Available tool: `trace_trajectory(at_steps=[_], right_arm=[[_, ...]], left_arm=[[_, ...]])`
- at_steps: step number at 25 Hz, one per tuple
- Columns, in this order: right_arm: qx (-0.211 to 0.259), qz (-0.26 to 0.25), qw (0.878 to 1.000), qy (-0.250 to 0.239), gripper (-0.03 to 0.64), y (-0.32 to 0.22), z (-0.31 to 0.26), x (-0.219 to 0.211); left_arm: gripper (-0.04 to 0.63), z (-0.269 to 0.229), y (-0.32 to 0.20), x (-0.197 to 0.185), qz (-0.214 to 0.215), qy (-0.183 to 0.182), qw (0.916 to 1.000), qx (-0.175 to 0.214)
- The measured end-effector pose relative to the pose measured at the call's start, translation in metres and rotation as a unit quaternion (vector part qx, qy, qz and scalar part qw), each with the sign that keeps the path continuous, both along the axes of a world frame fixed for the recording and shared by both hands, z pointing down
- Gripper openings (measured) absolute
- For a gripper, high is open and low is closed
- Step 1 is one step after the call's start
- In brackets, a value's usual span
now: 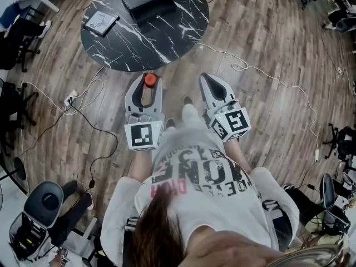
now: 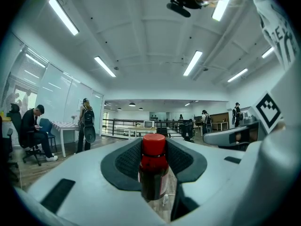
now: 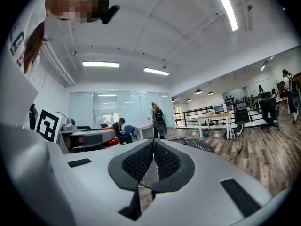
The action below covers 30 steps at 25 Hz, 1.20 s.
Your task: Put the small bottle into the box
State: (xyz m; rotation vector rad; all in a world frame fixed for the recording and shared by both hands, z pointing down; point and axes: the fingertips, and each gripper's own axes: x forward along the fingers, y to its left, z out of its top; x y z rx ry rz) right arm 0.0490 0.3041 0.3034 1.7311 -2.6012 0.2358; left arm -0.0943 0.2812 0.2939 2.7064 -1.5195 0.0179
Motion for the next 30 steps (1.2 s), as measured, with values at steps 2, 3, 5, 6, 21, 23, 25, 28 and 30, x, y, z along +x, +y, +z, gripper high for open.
trace_trajectory(at_steps=[2, 3, 5, 6, 21, 23, 25, 28, 30], right_arm=[[-0.003, -0.010, 1.000, -0.001, 0.003, -0.013, 0.001, 0.006], [-0.004, -0.015, 1.000, -0.002, 0.002, -0.019, 0.001, 0.010], [-0.003, -0.026, 1.000, -0.003, 0.003, -0.034, 0.000, 0.017], [-0.001, -0.032, 0.999, -0.003, 0.003, -0.041, 0.000, 0.020], [0.012, -0.089, 0.996, -0.024, 0.003, -0.122, -0.013, 0.074], [0.011, -0.094, 0.995, -0.023, 0.002, -0.129, -0.013, 0.079], [0.010, -0.099, 0.995, -0.022, 0.003, -0.136, -0.012, 0.084], [0.008, -0.111, 0.994, -0.019, 0.002, -0.146, -0.010, 0.089], [0.005, -0.116, 0.993, -0.018, 0.002, -0.151, -0.009, 0.092]], left_arm=[[0.146, -0.003, -0.011, 0.007, -0.009, 0.001, 1.0000, 0.001], [0.146, -0.004, -0.016, 0.010, -0.013, 0.002, 0.9999, 0.001], [0.146, -0.006, -0.026, 0.019, -0.020, 0.002, 0.9998, 0.002], [0.146, -0.007, -0.032, 0.023, -0.023, 0.001, 0.9997, 0.004], [0.146, -0.027, -0.103, 0.087, -0.066, 0.013, 0.9972, 0.032], [0.146, -0.026, -0.107, 0.092, -0.070, 0.010, 0.9970, 0.032], [0.146, -0.025, -0.112, 0.095, -0.078, 0.009, 0.9964, 0.032], [0.146, -0.026, -0.118, 0.098, -0.093, 0.010, 0.9950, 0.035], [0.146, -0.027, -0.119, 0.099, -0.102, 0.010, 0.9941, 0.036]])
